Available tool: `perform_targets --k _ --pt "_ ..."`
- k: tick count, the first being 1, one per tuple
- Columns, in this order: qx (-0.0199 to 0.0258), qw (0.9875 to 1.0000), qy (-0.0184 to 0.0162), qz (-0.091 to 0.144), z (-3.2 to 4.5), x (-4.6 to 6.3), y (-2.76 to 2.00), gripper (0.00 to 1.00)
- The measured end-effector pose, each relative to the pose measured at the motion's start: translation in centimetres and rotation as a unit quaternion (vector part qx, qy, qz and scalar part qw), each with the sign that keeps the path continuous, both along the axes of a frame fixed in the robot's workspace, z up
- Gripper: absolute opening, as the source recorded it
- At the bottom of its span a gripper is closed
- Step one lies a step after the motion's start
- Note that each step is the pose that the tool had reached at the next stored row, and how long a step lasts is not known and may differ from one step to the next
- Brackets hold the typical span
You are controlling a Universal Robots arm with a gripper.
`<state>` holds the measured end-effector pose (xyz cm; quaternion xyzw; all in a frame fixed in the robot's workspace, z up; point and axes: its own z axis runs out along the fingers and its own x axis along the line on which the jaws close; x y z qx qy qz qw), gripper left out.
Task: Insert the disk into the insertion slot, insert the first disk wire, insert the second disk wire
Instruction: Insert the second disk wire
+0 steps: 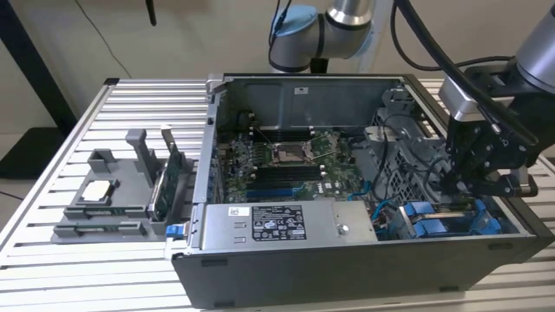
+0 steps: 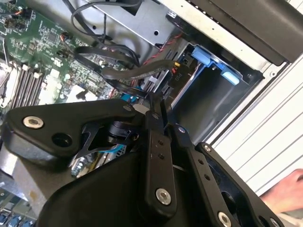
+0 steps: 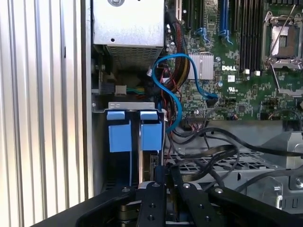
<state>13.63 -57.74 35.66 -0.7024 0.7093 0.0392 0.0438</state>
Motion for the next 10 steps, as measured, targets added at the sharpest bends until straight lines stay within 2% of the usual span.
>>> perform_targets --k 8,10 --pt "-0.0004 1.0 -0.0007 0.0 -0.77 0.39 -0.09 0.16" --pt "-0.0019 1.0 -0.0008 0.0 -0.86 0.49 -0.1 0.16"
